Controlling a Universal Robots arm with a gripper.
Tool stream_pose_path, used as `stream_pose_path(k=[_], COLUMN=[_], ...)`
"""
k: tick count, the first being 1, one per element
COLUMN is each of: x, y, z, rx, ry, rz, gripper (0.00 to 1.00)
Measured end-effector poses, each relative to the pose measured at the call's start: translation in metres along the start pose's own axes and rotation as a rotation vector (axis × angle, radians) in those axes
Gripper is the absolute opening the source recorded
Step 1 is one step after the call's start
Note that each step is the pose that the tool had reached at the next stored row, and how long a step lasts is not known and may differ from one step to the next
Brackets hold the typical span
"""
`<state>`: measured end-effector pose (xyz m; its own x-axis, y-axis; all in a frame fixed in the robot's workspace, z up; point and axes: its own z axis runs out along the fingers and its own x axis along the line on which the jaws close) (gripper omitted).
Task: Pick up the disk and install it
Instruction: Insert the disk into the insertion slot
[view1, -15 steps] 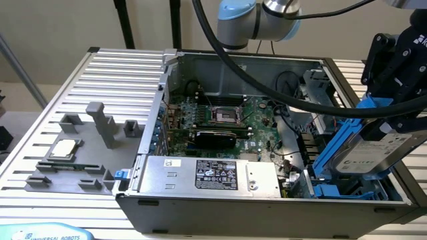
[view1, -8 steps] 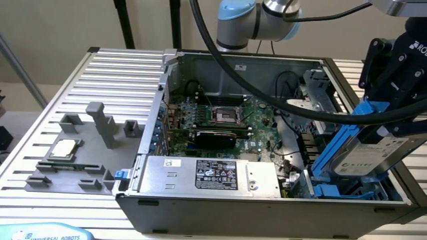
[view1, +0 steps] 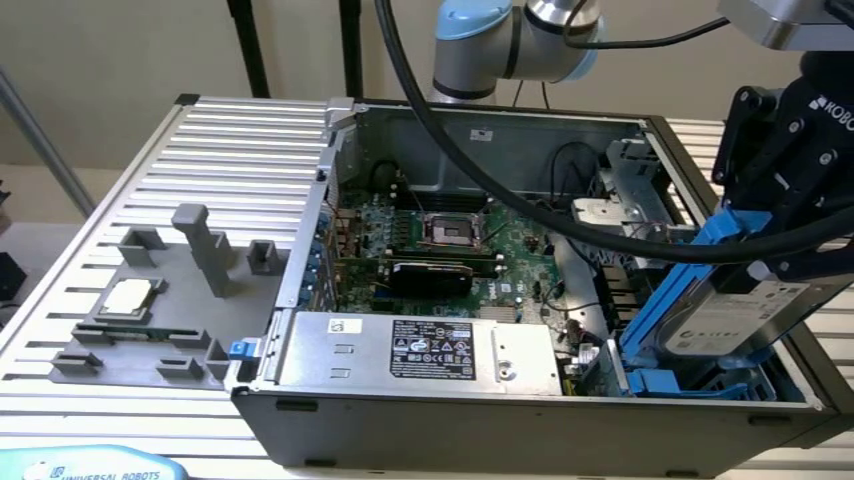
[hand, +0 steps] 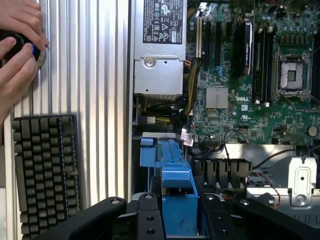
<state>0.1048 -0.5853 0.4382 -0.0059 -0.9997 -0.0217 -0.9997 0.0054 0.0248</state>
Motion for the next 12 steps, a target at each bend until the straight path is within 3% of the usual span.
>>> stream_pose_path(k=[12], x=[-0.0015], y=[-0.0002], z=[0.0075], rx=[-0.0017], ry=[-0.0002], rz=[0.000], gripper=[0.33])
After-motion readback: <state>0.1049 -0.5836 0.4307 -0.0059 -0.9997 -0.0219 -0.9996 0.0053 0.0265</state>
